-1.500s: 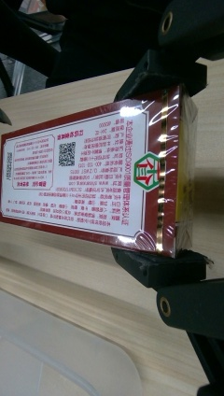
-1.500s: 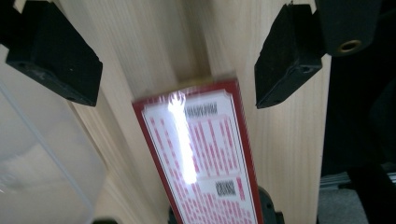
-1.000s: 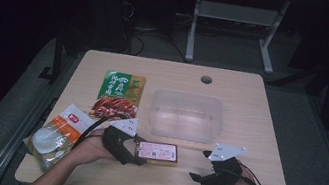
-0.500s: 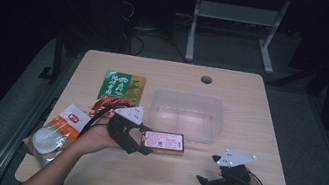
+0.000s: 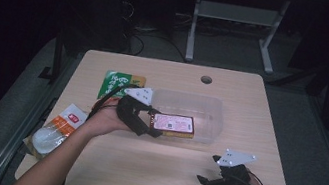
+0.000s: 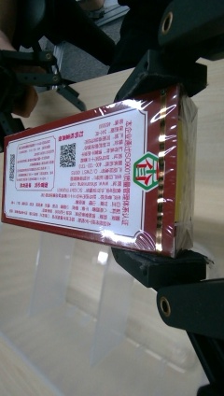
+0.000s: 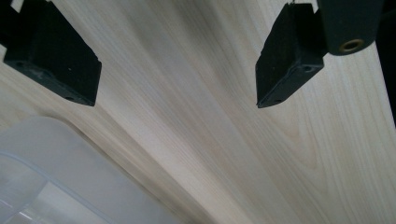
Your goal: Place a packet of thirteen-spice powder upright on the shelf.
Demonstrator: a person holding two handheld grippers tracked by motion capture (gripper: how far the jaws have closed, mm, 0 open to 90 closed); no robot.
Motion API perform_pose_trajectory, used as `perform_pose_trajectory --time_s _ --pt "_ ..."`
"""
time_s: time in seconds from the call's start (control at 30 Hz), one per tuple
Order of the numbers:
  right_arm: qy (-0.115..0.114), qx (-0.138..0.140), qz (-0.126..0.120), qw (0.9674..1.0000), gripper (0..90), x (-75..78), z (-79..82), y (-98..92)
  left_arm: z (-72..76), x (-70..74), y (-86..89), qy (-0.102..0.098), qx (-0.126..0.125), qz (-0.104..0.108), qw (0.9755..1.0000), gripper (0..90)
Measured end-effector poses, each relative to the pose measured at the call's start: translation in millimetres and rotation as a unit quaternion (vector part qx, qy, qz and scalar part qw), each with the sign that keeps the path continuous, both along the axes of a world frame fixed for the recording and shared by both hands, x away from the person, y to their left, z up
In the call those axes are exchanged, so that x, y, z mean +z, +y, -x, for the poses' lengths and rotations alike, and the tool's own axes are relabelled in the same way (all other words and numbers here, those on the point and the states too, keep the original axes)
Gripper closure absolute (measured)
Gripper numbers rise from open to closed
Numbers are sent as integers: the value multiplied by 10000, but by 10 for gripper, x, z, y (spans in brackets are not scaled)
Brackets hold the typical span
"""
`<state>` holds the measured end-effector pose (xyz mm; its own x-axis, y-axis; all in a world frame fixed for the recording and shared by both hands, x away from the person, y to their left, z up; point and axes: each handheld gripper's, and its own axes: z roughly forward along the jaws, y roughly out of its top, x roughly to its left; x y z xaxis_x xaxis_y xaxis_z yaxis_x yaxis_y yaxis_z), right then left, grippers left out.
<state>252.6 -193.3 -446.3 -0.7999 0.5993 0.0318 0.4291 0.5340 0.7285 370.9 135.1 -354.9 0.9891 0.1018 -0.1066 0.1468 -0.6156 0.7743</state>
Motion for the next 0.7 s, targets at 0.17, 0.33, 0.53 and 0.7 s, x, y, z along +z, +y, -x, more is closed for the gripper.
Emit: perform_pose_trajectory --time_s 0.17,0.33,0.53,0.7 --pt "-8 -1 -7 10000 139 4 -2 -8 -147 80 -104 22 -14 -62 10000 315" --pt "3 -32 -13 10000 139 3 -13 -15 -304 113 -203 -19 -17 -136 9999 315" --pt "-27 -47 -34 10000 139 8 -21 -27 -475 117 -333 -2 -51 -231 9997 315" --pt "-24 -63 -52 10000 139 9 -22 -35 -611 98 -462 16 -74 -353 9993 315"
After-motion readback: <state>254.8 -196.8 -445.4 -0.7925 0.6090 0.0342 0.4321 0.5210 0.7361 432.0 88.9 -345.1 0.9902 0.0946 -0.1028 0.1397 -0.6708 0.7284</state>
